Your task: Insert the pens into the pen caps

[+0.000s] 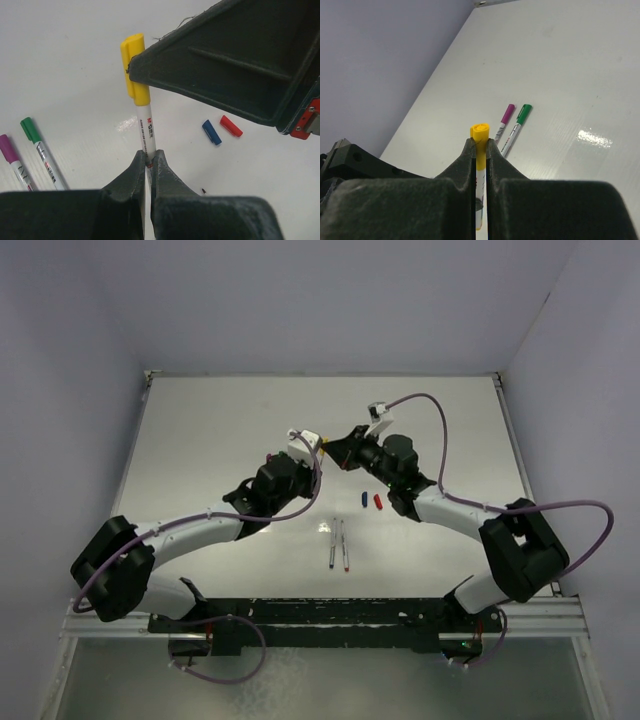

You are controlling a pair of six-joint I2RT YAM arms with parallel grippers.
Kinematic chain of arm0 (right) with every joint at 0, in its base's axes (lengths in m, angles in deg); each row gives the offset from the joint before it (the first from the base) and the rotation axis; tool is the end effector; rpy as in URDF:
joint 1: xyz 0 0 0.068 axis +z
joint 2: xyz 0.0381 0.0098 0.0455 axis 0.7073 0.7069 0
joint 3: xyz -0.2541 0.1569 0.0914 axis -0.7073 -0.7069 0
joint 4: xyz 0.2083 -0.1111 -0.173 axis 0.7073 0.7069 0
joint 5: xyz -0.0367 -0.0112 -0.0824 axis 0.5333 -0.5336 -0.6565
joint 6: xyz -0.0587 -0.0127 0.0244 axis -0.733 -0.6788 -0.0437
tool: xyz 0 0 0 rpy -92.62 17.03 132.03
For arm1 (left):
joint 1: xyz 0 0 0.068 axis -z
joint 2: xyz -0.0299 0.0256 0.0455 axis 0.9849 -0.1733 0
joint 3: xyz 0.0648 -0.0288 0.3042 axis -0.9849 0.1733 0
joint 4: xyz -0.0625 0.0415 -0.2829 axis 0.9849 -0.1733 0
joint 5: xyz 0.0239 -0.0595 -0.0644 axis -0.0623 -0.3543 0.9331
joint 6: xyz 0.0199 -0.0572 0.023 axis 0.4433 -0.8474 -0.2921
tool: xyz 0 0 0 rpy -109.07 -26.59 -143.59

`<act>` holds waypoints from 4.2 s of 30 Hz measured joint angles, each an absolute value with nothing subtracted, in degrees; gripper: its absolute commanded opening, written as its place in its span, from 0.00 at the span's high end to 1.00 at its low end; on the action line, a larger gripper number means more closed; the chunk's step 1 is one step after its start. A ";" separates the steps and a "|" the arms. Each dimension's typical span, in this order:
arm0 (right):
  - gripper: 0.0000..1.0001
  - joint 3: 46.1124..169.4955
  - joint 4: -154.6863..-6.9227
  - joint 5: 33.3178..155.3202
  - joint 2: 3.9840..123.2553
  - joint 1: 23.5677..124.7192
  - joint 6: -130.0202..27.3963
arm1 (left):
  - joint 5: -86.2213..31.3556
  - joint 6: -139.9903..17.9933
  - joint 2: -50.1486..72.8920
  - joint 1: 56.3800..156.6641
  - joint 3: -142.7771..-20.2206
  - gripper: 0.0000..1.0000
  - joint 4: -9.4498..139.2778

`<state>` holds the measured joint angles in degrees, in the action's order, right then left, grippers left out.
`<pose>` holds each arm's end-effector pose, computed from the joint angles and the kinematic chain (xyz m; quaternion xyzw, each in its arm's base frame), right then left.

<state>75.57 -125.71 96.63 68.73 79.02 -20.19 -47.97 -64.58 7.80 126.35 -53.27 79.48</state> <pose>0.3005 0.2132 0.2758 -0.0383 0.6968 0.4682 0.5421 0.2432 -0.2393 0.2631 0.1563 0.7934 -0.2229 0.5444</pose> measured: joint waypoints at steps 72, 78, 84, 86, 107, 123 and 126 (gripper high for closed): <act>0.17 65.58 -100.93 63.56 50.72 81.33 -23.54 | -54.28 -84.03 -22.36 114.52 -78.65 0.58 49.64; 0.23 65.56 -100.01 60.35 50.72 81.33 -23.34 | -51.25 -82.72 -17.05 114.55 -78.56 0.34 49.64; 0.25 65.56 -98.00 58.49 51.66 81.05 -22.71 | -47.33 -82.54 -10.19 116.01 -75.20 0.34 50.87; 0.27 65.58 -96.93 57.90 52.78 80.96 -22.40 | -47.20 -82.28 -8.75 117.76 -73.67 0.34 50.78; 0.33 64.81 -93.67 57.42 52.71 80.63 -20.15 | -42.87 -81.28 -0.92 135.42 -63.00 0.32 43.52; 0.34 64.81 -93.76 57.71 52.71 80.63 -19.67 | -39.73 -79.83 -7.61 138.74 -63.13 0.33 42.80; 0.35 64.81 -93.85 57.73 52.73 80.63 -19.65 | -39.36 -79.79 -8.44 139.35 -63.24 0.33 42.80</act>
